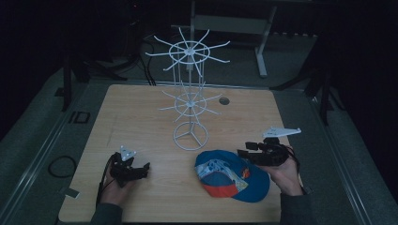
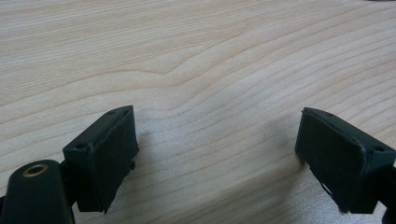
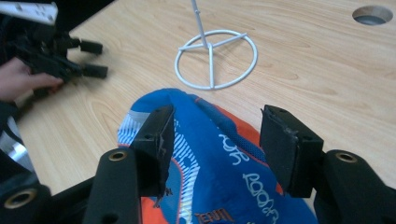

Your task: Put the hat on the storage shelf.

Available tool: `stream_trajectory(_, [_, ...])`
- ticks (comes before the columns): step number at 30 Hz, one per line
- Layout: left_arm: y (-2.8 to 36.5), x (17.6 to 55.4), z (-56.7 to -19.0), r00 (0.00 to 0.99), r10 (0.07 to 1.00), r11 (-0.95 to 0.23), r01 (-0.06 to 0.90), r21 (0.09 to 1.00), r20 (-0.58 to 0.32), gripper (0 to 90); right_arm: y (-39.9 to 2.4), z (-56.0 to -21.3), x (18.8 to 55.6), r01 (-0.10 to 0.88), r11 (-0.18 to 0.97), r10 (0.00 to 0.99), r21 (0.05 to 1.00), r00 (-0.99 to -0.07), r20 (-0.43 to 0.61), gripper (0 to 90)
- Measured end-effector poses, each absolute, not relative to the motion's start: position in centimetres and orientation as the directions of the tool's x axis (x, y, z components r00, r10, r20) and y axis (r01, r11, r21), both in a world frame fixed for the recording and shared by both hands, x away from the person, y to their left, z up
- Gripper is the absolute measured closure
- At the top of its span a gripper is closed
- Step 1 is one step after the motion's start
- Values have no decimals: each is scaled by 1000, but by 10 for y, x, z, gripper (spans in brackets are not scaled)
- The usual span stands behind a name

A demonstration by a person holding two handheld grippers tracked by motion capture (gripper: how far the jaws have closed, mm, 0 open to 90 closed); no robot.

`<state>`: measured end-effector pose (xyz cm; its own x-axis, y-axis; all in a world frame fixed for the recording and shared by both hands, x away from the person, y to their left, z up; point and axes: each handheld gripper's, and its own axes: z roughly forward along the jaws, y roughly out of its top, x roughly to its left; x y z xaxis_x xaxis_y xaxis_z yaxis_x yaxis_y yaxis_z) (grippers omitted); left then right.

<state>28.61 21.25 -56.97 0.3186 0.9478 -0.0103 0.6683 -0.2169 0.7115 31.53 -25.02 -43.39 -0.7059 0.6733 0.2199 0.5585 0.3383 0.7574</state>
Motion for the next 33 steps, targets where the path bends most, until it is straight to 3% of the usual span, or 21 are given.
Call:
stream_trajectory(3, [213, 286, -570, 318, 948, -216, 670, 711, -11, 133, -243, -429, 323, 539, 388, 674, 747, -719, 169, 460])
stream_trajectory(18, [213, 286, -570, 318, 948, -217, 668, 712, -10, 133, -226, -430, 340, 487, 510, 609, 709, -786, 102, 474])
stream_trajectory(33, [213, 286, -570, 318, 948, -217, 668, 712, -10, 133, -209, -437, 346, 468, 611, 559, 638, -826, 71, 389])
